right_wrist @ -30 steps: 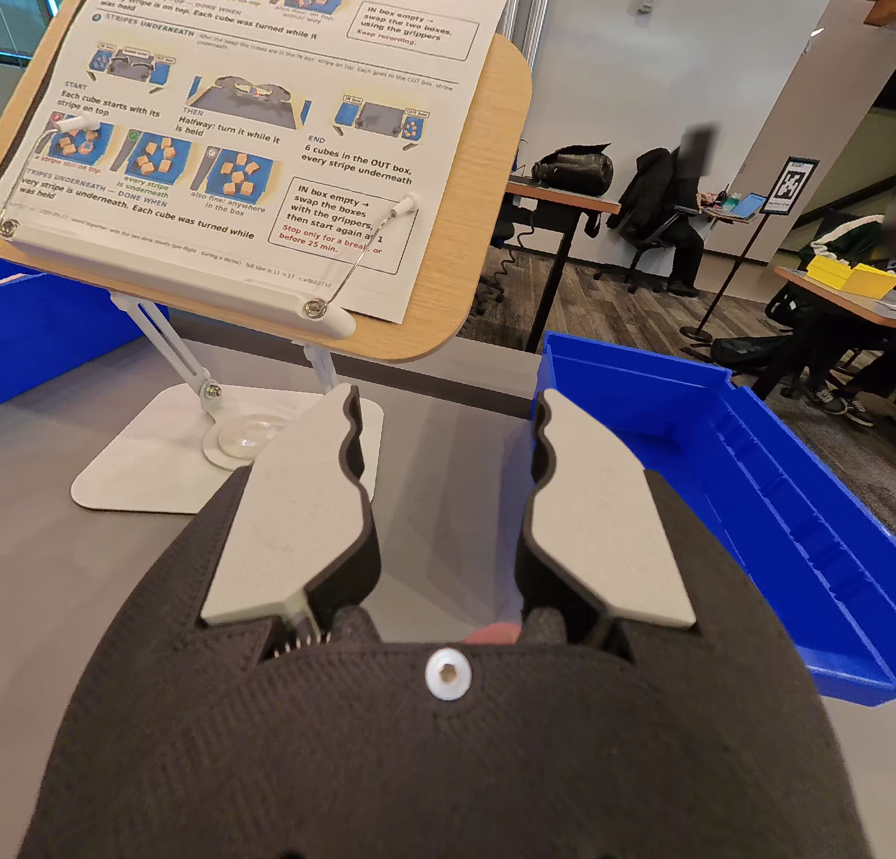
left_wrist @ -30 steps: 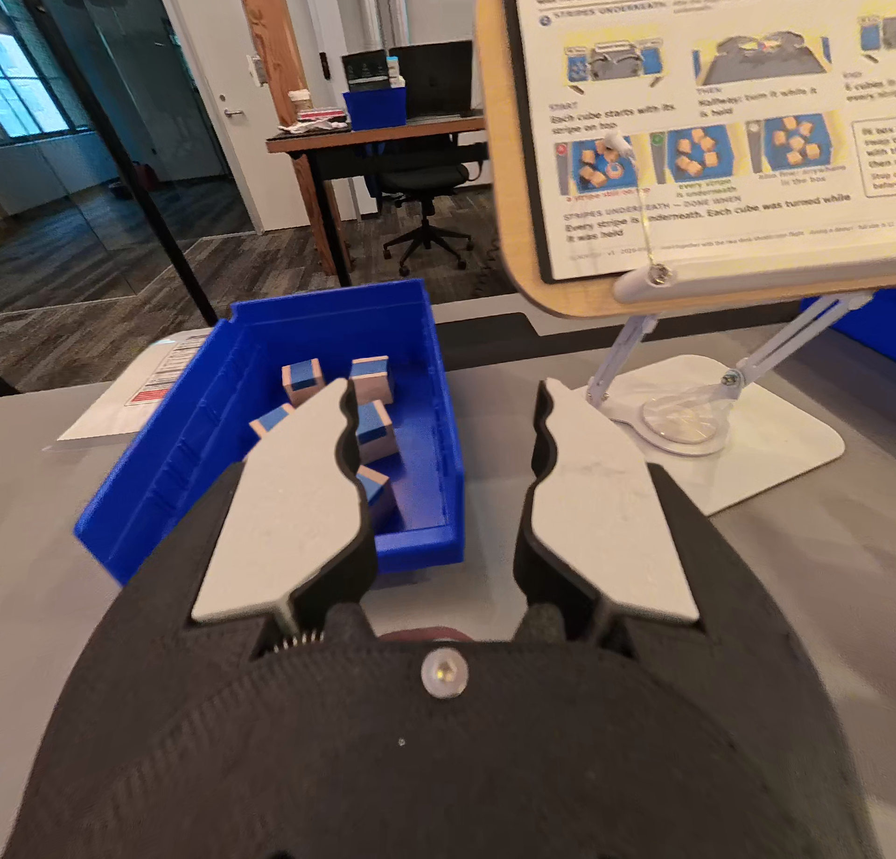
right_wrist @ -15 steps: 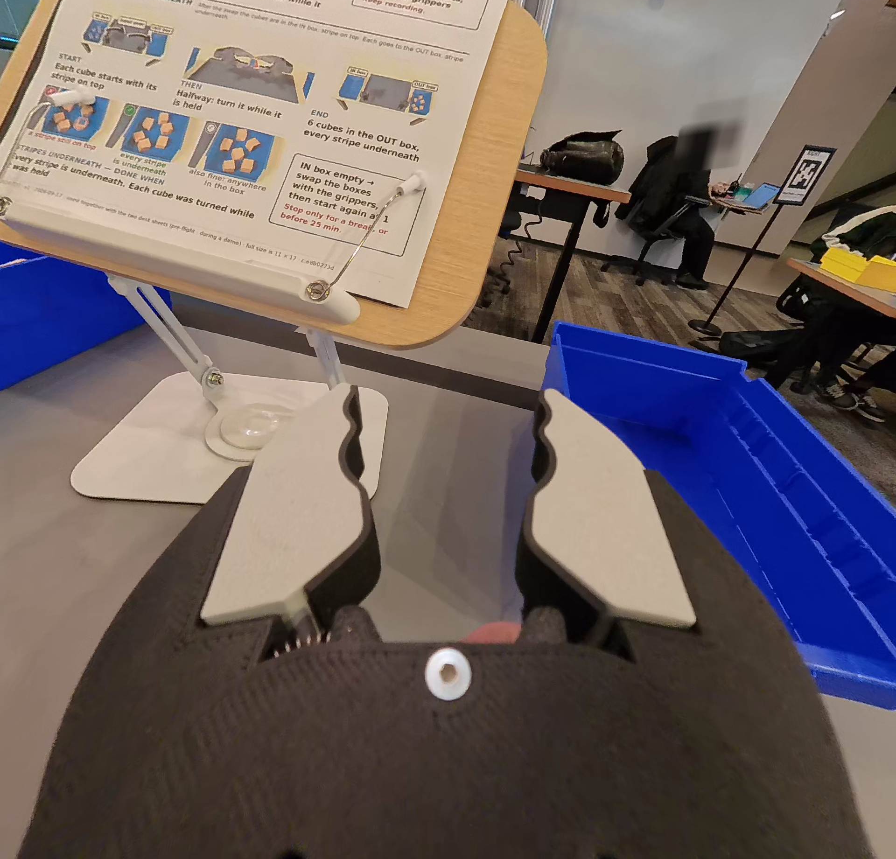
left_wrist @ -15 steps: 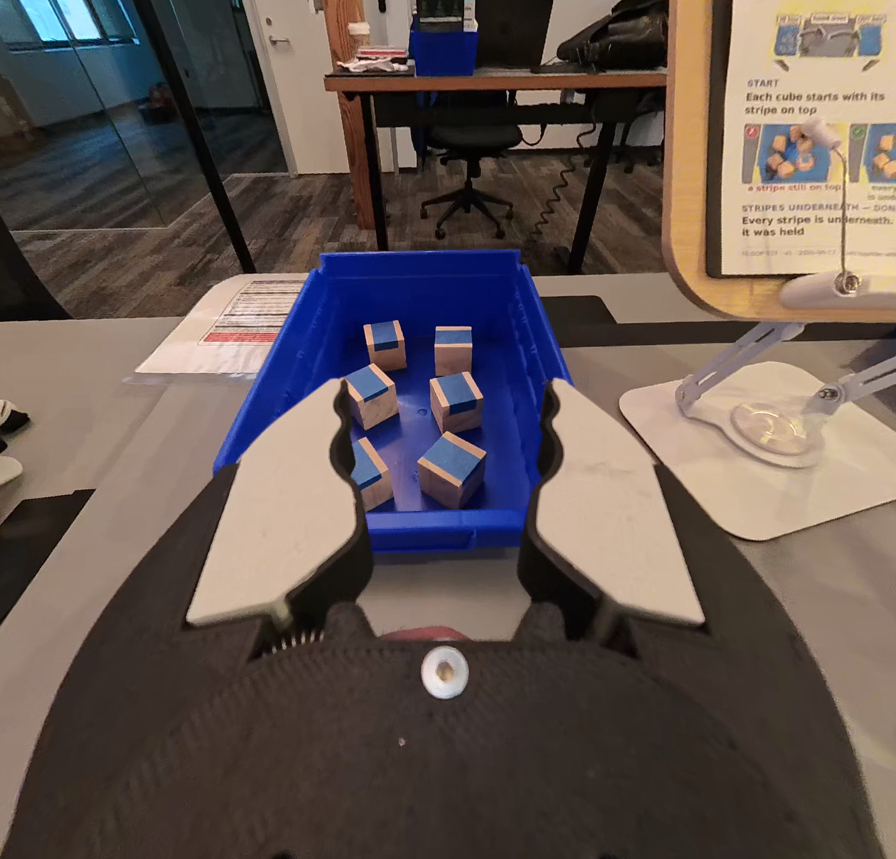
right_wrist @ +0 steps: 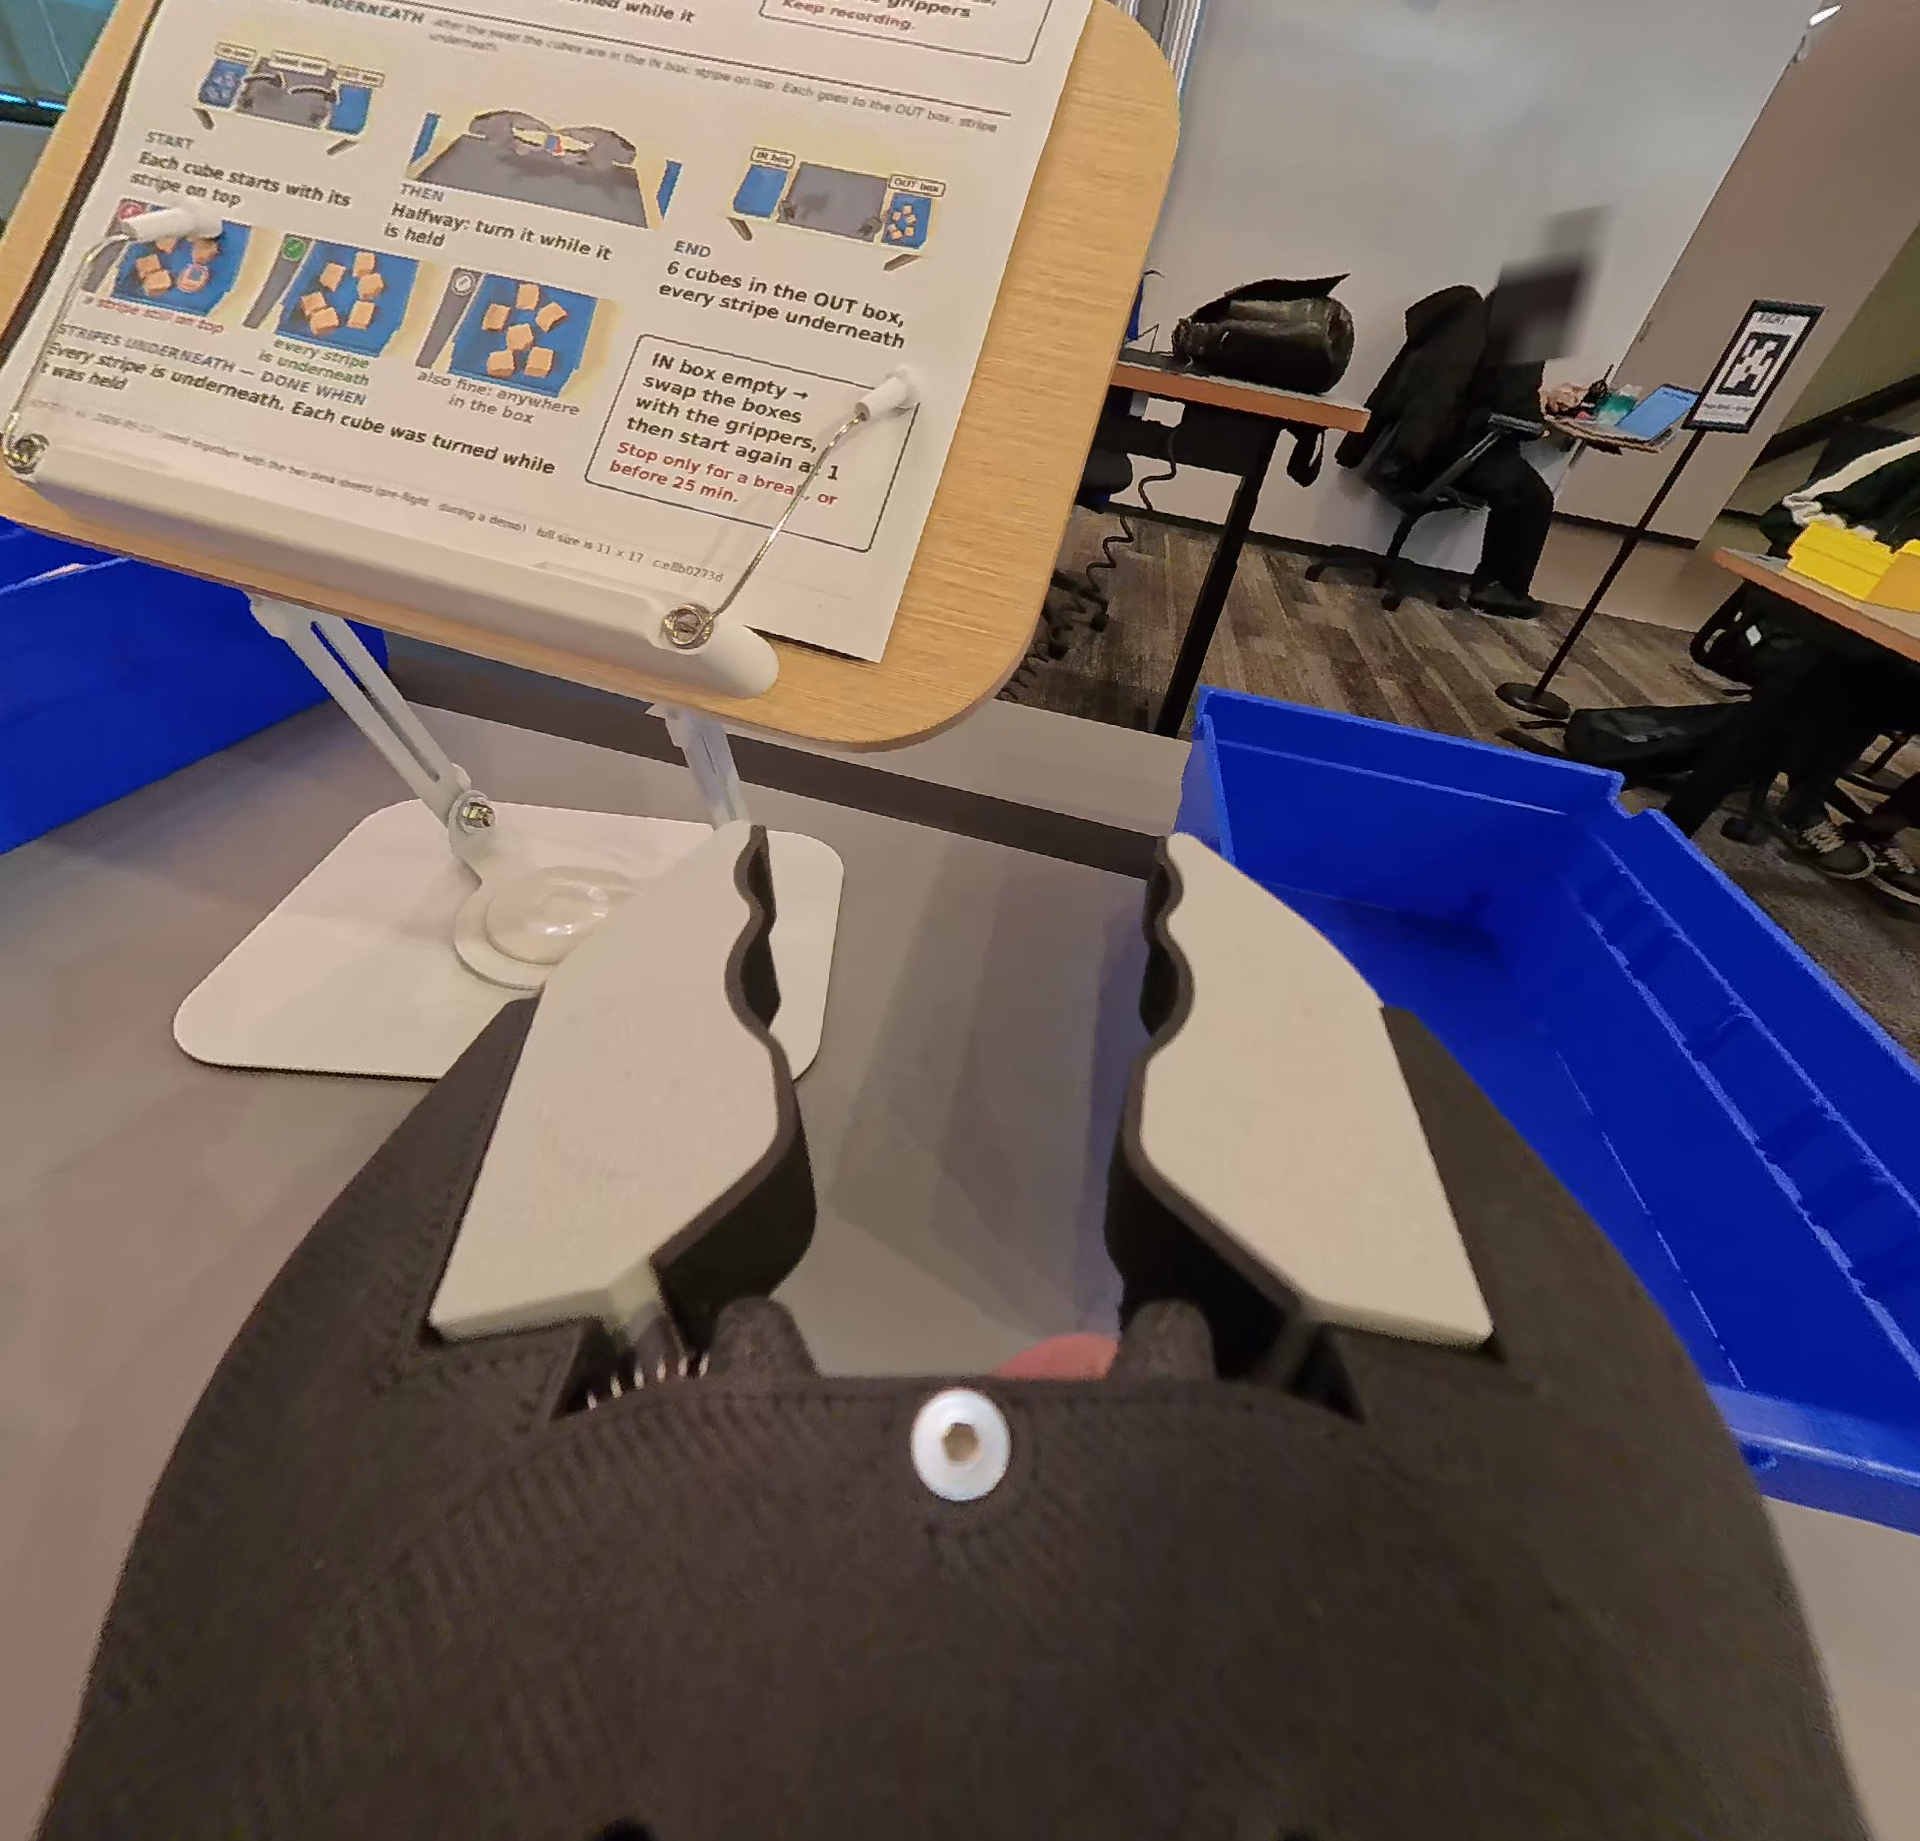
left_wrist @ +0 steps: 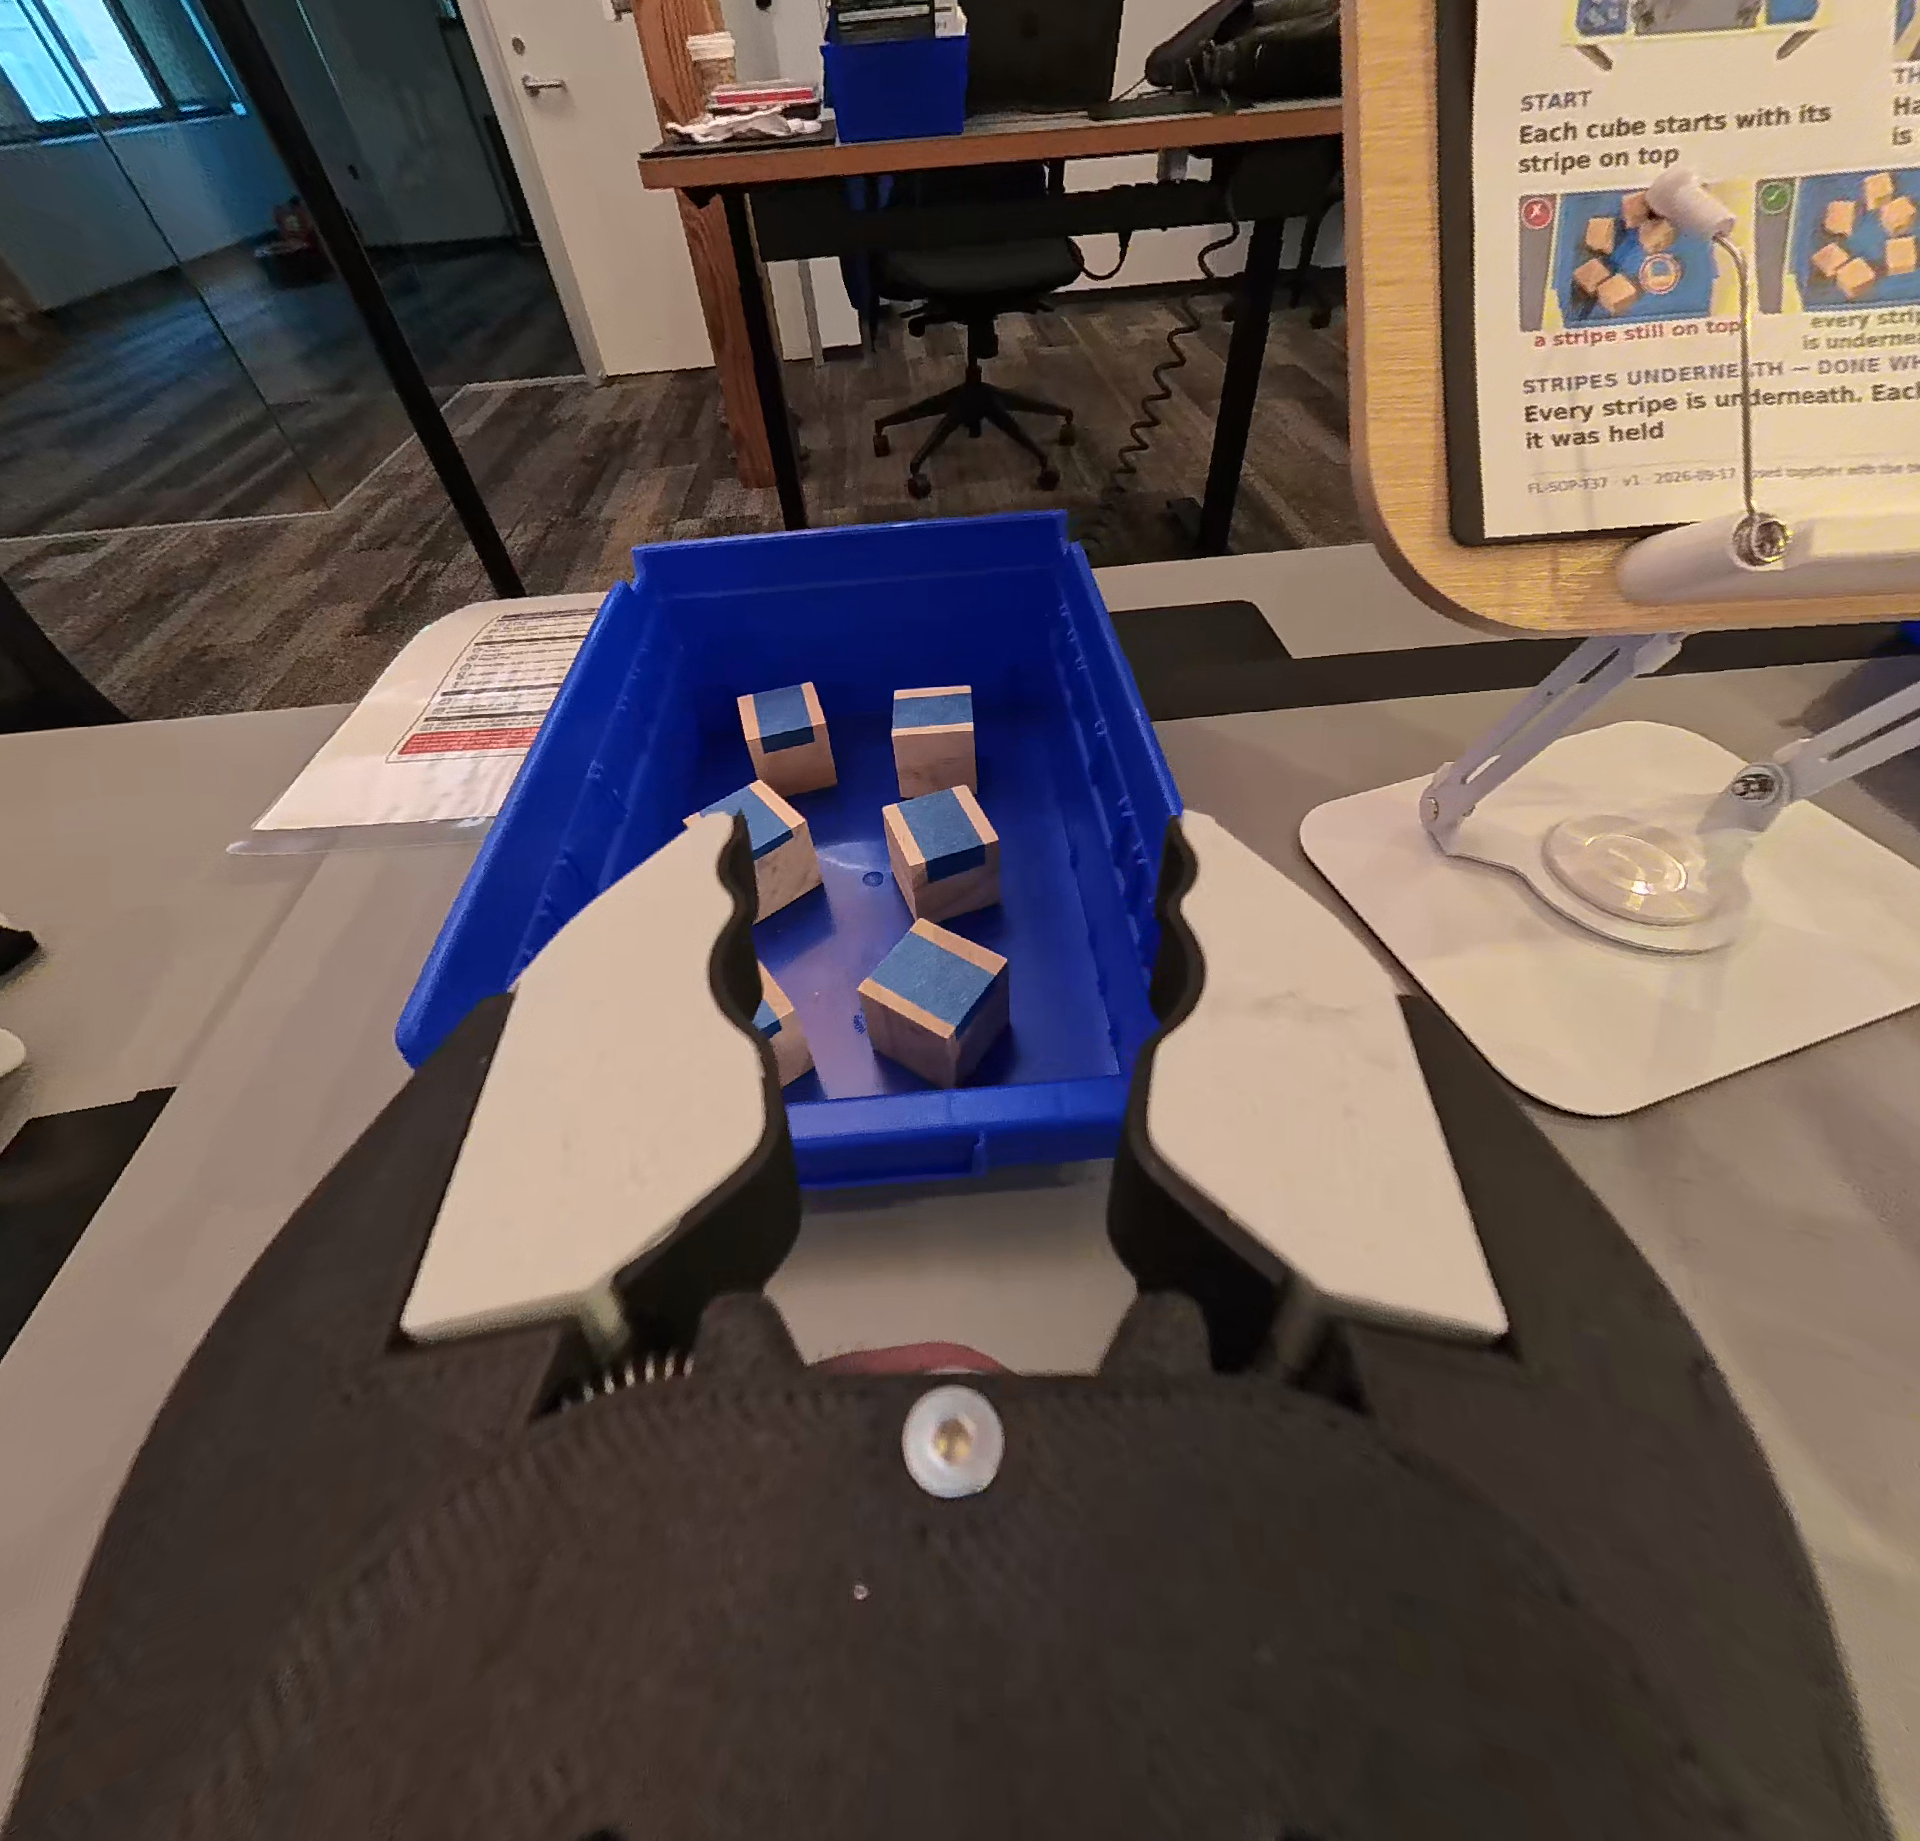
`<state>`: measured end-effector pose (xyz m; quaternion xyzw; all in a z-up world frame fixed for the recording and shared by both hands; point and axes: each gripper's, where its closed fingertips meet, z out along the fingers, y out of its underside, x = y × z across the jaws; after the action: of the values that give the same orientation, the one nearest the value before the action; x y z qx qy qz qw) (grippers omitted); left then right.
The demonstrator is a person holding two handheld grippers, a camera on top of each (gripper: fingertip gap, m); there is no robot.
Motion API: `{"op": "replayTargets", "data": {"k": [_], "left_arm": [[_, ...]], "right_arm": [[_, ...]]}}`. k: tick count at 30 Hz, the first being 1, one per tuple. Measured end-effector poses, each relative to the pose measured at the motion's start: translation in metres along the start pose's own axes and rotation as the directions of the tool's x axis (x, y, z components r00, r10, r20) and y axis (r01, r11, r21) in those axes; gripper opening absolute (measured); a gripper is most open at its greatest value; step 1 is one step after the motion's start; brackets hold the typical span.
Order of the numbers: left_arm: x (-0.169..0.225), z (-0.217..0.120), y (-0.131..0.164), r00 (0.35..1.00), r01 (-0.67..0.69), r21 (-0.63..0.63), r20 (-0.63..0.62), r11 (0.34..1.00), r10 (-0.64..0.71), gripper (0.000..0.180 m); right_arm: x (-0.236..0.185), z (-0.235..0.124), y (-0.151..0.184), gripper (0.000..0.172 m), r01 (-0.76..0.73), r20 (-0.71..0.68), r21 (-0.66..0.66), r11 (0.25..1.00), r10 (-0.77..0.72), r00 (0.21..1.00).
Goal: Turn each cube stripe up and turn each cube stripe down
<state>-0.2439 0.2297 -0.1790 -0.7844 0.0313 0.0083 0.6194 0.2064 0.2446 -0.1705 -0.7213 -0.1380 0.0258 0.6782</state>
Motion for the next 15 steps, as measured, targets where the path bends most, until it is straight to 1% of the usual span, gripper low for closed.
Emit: {"op": "replayTargets", "data": {"k": [10,15], "left_arm": [[0.002,-0.003,-0.005,1.0,0.01,0.014,-0.011,1.0,-0.01,0.073],[0.012,-0.003,-0.007,0.999,0.007,0.018,-0.031,1.0,-0.006,0.073]], "right_arm": [[-0.009,-0.001,-0.003,0.069,0.014,0.019,0.002,1.0,-0.014,1.0],[-0.012,0.0,-0.002,0.069,0.017,0.031,-0.001,1.0,-0.017,0.999]]}}
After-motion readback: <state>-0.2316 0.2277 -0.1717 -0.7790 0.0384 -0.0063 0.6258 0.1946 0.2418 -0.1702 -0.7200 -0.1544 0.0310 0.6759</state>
